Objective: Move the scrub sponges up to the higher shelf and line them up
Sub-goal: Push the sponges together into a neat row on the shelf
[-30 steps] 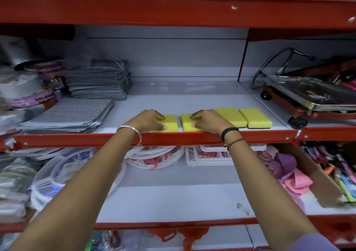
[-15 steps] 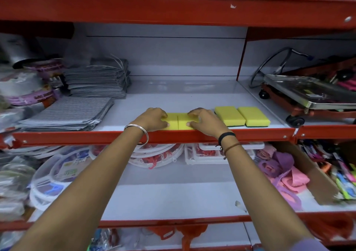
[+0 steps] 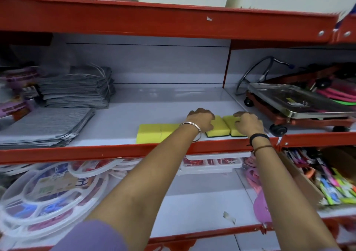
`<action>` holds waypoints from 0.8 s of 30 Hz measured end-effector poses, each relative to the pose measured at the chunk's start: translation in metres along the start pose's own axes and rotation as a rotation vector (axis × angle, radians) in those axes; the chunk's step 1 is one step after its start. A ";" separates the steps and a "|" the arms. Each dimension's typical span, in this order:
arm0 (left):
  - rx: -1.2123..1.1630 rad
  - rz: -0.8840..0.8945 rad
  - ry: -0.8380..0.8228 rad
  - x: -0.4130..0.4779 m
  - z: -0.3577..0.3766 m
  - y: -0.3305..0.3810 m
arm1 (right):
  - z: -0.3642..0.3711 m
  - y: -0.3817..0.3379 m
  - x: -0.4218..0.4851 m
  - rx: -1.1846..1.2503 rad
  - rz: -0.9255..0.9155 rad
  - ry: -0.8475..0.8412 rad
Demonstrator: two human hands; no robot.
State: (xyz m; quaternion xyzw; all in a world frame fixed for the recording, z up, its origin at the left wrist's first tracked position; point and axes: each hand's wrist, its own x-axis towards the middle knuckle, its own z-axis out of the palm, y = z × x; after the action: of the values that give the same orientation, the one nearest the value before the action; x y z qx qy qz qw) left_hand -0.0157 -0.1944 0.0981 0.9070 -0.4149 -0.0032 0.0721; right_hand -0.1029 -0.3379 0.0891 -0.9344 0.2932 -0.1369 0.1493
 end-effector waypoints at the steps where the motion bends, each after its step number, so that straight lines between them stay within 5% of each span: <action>1: 0.027 -0.008 -0.044 0.002 0.000 0.000 | 0.002 0.002 0.000 0.007 0.005 -0.043; 17: -0.001 -0.045 -0.052 -0.062 -0.012 -0.041 | 0.018 -0.043 -0.039 0.047 -0.153 -0.146; 24: -0.157 -0.119 0.198 -0.103 -0.020 -0.067 | 0.016 -0.054 -0.055 0.147 -0.324 -0.177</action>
State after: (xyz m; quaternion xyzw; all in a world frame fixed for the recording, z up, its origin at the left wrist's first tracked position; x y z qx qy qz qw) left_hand -0.0315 -0.0707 0.1029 0.9175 -0.3496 0.0497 0.1831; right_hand -0.1139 -0.2598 0.0847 -0.9643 0.1139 -0.0974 0.2183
